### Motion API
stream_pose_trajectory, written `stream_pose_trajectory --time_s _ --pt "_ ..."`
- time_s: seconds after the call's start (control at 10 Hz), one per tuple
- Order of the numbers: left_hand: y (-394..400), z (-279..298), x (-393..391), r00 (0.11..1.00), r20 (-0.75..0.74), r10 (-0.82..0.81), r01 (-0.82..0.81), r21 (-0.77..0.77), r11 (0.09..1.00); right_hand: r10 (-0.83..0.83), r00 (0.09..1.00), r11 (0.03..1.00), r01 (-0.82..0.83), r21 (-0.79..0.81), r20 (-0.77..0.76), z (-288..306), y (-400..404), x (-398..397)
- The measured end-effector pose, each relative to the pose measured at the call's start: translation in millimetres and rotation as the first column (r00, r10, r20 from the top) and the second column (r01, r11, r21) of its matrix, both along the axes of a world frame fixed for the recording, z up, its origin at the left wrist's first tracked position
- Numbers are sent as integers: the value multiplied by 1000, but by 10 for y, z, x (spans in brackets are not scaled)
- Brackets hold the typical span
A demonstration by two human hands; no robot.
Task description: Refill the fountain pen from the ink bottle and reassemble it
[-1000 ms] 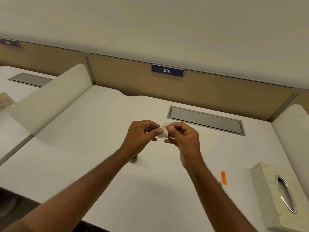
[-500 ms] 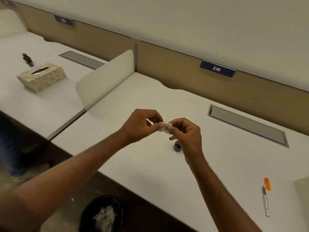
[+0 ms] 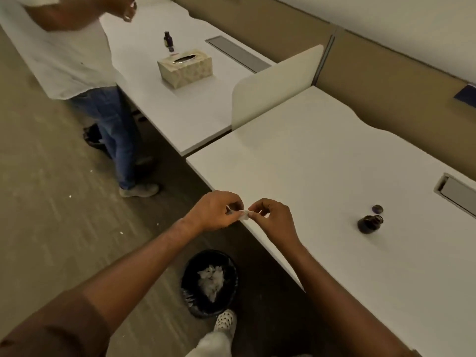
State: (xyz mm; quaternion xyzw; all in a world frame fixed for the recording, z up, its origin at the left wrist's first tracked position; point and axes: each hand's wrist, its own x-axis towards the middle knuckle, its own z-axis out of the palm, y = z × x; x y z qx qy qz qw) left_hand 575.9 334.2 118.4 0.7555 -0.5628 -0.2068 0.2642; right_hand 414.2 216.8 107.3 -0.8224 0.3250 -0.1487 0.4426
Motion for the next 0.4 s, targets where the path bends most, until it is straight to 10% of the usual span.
stream_pose_trajectory --time_s 0.4 --pt "676 -875 200 998 -30 47 -39 230 972 151 929 988 -154 18 -337 -753 548 328"
